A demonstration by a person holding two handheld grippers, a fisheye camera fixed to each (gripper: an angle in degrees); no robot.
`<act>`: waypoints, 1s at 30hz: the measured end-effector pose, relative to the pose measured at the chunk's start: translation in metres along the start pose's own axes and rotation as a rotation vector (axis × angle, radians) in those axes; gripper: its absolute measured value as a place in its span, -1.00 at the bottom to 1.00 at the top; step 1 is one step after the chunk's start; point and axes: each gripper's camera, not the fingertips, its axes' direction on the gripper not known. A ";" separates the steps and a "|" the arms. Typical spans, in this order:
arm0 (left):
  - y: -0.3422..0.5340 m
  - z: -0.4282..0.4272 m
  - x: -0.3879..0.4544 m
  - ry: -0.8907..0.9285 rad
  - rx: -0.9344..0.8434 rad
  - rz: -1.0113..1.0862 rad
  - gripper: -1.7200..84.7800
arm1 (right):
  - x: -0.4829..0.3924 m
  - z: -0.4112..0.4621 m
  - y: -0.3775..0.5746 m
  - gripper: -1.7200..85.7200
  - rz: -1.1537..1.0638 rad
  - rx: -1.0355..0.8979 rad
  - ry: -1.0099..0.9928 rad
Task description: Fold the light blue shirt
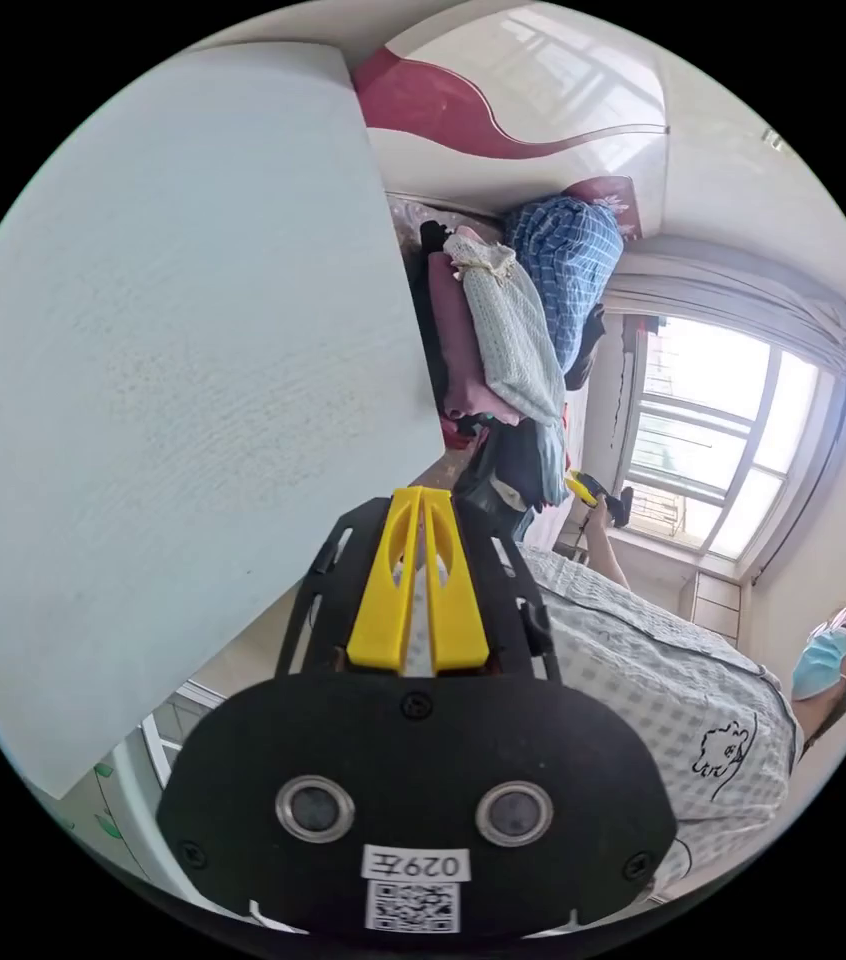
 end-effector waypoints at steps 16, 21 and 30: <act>0.094 -0.026 -0.062 0.242 0.161 -0.091 -0.98 | 0.035 0.009 0.096 -0.94 0.225 0.375 -0.617; 0.114 -0.051 -0.089 0.299 0.231 -0.116 -0.98 | 0.017 -0.038 0.139 -0.95 0.135 0.590 -0.880; 0.116 -0.071 -0.108 0.399 0.308 -0.093 -0.98 | -0.204 -0.220 0.201 -0.96 -0.608 0.730 -0.773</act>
